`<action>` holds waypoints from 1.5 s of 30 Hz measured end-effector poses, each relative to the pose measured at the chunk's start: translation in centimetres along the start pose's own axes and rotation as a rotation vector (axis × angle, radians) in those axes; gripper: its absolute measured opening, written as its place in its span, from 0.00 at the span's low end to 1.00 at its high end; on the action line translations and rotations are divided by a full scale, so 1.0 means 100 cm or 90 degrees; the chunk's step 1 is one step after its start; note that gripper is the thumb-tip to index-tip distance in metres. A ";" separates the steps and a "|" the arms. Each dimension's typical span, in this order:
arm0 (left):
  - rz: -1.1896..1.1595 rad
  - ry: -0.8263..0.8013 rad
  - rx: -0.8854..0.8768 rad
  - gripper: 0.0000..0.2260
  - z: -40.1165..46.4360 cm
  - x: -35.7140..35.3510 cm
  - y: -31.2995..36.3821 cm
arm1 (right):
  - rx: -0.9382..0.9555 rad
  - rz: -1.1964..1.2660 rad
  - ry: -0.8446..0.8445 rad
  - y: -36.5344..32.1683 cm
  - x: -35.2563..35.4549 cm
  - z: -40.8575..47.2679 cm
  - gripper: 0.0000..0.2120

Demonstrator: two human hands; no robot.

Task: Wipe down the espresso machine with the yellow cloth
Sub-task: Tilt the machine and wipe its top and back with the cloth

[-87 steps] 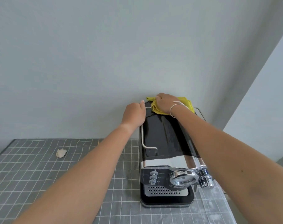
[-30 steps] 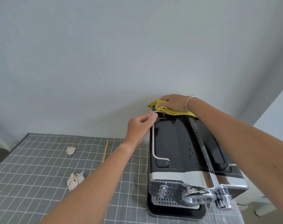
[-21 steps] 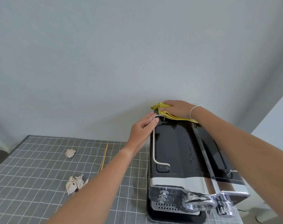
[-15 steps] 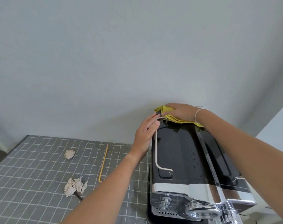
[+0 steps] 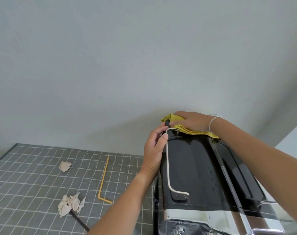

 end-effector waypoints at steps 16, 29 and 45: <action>-0.028 -0.009 -0.003 0.24 0.001 0.001 0.002 | -0.043 -0.047 0.043 0.008 0.002 0.009 0.21; -0.014 -0.001 0.008 0.18 0.000 -0.001 0.001 | -0.197 -0.091 0.109 0.021 0.008 -0.010 0.24; 0.065 0.006 0.030 0.06 0.000 0.002 0.008 | -0.253 -0.033 0.144 0.031 0.016 -0.020 0.23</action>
Point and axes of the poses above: each hand's wrist, its own z-axis towards the middle knuckle, its own x-axis out of the back of the hand, y = z × x, the point moved 7 cm from there along z, towards the middle knuckle, and after that the axes turned 11 degrees about x, right-handed, at the moved point
